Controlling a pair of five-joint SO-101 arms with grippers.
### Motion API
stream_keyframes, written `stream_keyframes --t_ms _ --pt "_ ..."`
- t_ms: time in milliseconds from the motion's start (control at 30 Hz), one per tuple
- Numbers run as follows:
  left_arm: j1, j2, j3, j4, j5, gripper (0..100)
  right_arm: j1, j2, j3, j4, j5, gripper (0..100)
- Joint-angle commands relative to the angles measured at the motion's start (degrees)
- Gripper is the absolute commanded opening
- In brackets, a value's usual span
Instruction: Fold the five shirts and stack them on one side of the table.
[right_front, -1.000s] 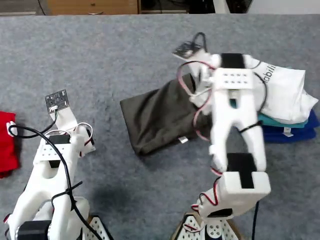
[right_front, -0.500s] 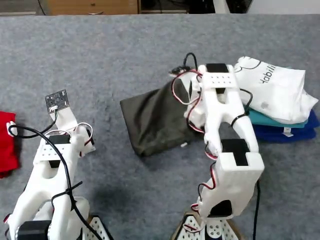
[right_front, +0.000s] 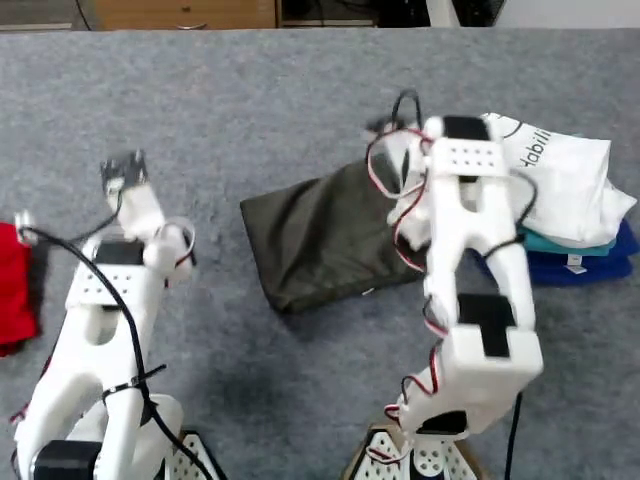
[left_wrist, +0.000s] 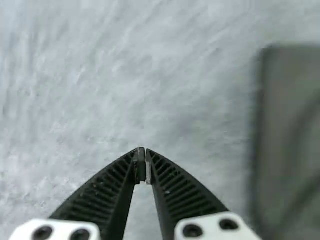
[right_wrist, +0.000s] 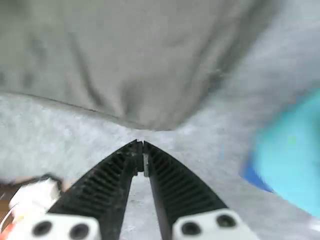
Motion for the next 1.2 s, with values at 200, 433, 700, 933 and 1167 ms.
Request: stream_keyframes --t_ms 200,433,700,933,1167 --pt "12.0 21.8 -21.5 -12.0 4.6 6 -4.7 6.5 -16.1 -11.7 -3.3 0.5" --pt "12.4 43.7 -36.6 -12.0 6.5 7 -5.5 26.1 -22.8 -17.4 -3.1 0.3" --pt "8.5 58.1 -45.6 -11.9 6.5 2 0.1 42.4 -42.3 -6.9 -3.1 0.2" --pt "8.7 55.9 -52.7 -3.5 6.4 2 -2.9 43.0 -65.3 6.2 -3.4 0.2" --pt "9.2 43.4 -54.9 9.8 6.0 2 -2.9 25.5 -50.7 6.2 -3.1 0.2"
